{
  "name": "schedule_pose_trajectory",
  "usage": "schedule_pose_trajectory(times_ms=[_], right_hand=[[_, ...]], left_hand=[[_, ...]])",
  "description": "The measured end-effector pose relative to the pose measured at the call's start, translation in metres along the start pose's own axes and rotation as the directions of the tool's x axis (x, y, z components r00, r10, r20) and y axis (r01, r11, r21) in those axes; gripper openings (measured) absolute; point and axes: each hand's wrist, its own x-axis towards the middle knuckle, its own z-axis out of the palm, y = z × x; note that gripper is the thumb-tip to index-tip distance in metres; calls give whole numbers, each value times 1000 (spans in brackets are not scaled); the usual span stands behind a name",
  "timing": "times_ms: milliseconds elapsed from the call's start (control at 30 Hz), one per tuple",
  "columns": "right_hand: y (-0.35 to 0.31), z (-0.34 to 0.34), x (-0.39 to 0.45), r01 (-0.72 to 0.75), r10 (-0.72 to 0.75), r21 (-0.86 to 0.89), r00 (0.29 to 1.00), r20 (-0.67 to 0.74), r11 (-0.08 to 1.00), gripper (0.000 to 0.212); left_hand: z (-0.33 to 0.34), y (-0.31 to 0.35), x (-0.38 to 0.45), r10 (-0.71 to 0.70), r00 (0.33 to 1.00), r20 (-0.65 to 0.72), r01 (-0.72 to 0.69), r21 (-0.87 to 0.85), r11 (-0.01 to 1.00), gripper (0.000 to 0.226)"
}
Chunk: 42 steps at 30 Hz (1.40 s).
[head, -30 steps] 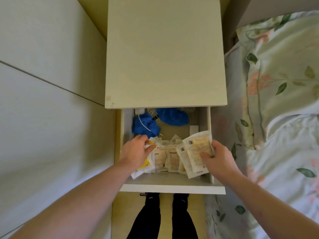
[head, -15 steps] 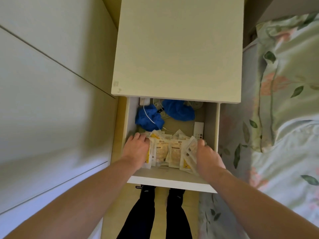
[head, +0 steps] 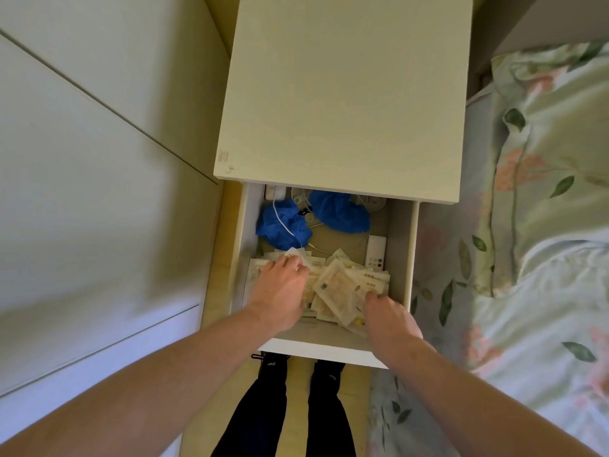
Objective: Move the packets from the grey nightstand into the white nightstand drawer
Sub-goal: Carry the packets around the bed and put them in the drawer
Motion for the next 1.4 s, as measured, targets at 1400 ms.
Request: schedule_pose_trajectory(times_ms=[1400], right_hand=[[43,14,-58,78,-29,499,994,-106,863,41]], left_hand=[[-11,43,13,-104,953,285,251,-546,799,61]])
